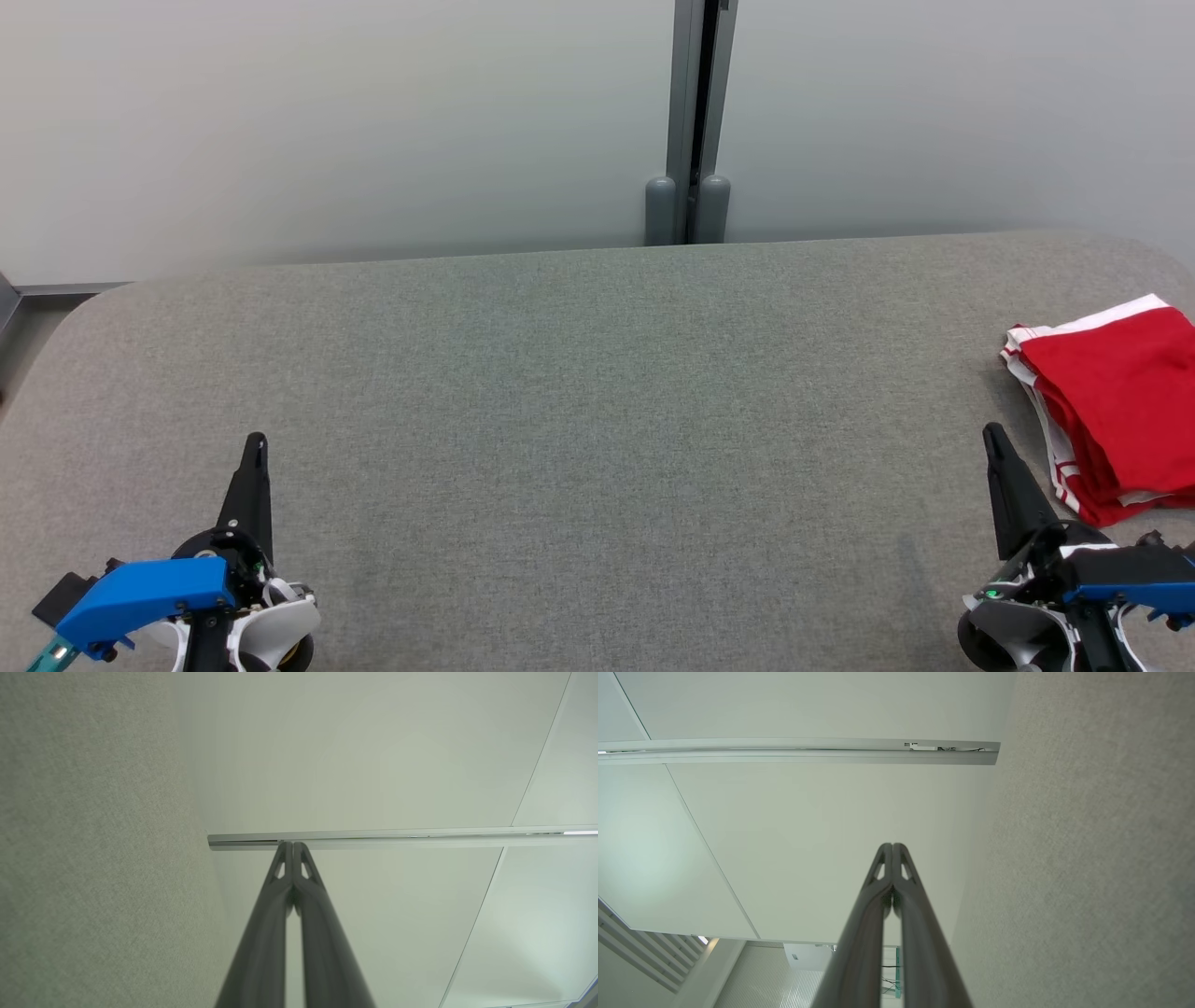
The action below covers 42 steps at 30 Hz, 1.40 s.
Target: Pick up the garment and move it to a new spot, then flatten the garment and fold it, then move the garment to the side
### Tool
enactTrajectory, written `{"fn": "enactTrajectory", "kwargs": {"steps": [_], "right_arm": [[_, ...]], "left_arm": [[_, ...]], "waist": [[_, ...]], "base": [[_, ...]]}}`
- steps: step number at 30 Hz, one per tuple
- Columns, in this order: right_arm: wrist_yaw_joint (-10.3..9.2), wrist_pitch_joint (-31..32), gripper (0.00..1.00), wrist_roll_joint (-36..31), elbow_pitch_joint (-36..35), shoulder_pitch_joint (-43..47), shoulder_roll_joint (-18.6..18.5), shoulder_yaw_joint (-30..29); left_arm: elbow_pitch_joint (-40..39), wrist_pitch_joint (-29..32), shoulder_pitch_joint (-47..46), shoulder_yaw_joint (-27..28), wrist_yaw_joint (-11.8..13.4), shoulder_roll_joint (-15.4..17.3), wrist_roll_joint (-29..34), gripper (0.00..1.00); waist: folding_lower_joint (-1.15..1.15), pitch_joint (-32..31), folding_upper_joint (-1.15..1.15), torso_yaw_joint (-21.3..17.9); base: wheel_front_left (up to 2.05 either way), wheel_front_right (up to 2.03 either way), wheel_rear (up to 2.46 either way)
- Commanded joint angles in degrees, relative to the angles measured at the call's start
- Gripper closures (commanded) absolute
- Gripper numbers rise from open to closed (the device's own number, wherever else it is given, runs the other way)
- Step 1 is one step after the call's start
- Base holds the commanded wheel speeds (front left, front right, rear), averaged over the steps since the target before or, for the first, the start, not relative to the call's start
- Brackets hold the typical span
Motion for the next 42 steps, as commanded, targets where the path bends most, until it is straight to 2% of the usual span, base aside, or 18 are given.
{"fn": "enactTrajectory", "kwargs": {"steps": [1, 42], "right_arm": [[0.00, 0.15, 1.00, 0.15, -0.19, 0.19, -0.17, -0.14], [0.00, 0.14, 1.00, 0.16, -0.18, 0.20, -0.17, -0.12]], "left_arm": [[-0.22, 0.23, -0.54, 0.14, -0.24, -0.10, -0.14, 1.00], [-0.24, 0.21, -0.54, 0.11, -0.24, -0.10, -0.16, 1.00]], "waist": [[0.00, 0.00, 0.00, 0.00], [0.00, 0.00, 0.00, 0.00]], "base": [[0.00, 0.00, 0.00], [0.00, 0.00, 0.00]]}}
